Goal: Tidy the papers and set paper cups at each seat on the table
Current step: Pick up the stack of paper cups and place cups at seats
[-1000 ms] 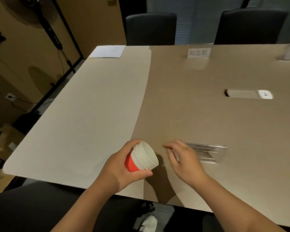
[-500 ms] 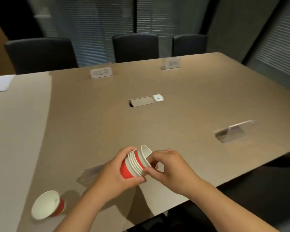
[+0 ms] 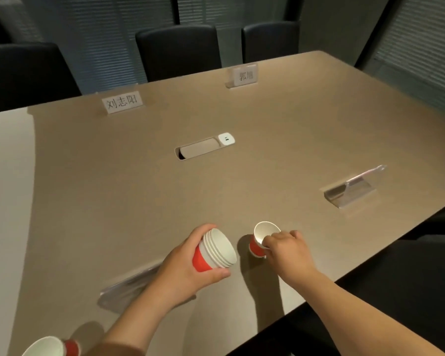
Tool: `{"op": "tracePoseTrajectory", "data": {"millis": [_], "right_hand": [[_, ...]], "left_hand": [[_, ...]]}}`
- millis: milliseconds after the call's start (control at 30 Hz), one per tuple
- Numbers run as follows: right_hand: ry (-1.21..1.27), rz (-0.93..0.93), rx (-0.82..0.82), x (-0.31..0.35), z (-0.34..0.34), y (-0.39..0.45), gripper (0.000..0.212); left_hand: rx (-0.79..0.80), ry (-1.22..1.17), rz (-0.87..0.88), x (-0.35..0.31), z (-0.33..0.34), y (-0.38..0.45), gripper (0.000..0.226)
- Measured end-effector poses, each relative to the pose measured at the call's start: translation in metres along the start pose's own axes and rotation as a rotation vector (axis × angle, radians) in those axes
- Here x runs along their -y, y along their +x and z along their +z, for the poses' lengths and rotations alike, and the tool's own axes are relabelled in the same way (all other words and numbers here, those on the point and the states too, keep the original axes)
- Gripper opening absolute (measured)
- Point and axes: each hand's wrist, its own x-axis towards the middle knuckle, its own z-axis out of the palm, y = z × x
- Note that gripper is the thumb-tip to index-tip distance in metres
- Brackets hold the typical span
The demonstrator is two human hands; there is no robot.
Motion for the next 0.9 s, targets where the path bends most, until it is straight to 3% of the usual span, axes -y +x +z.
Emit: {"op": "tracePoseTrajectory", "data": {"millis": [67, 167, 367, 500, 567, 667, 900], "right_hand": [[0.012, -0.007, 0.058, 0.001, 0.011, 0.000, 0.011], [0.074, -0.095, 0.092, -0.003, 0.008, -0.001, 0.030], [0.360, -0.135, -0.175, -0.034, -0.060, -0.026, 0.028], [0.710, -0.168, 0.018, -0.060, -0.101, -0.059, 0.033], [0.683, -0.226, 0.055, -0.076, -0.108, -0.075, 0.023], [0.555, -0.241, -0.058, -0.136, -0.115, -0.116, 0.020], [0.563, -0.095, -0.196, -0.262, -0.139, -0.170, 0.017]], "left_hand": [[-0.001, -0.003, -0.017, -0.003, 0.003, 0.000, 0.084], [0.002, 0.014, -0.011, -0.008, 0.008, 0.003, 0.083], [0.044, 0.082, 0.052, -0.041, 0.038, 0.016, 0.086], [0.092, 0.081, 0.123, -0.082, 0.081, 0.026, 0.087], [0.103, 0.069, 0.150, -0.101, 0.104, 0.029, 0.087], [0.106, 0.053, 0.191, -0.151, 0.167, 0.031, 0.084], [0.053, 0.026, 0.297, -0.235, 0.280, 0.039, 0.078]]}}
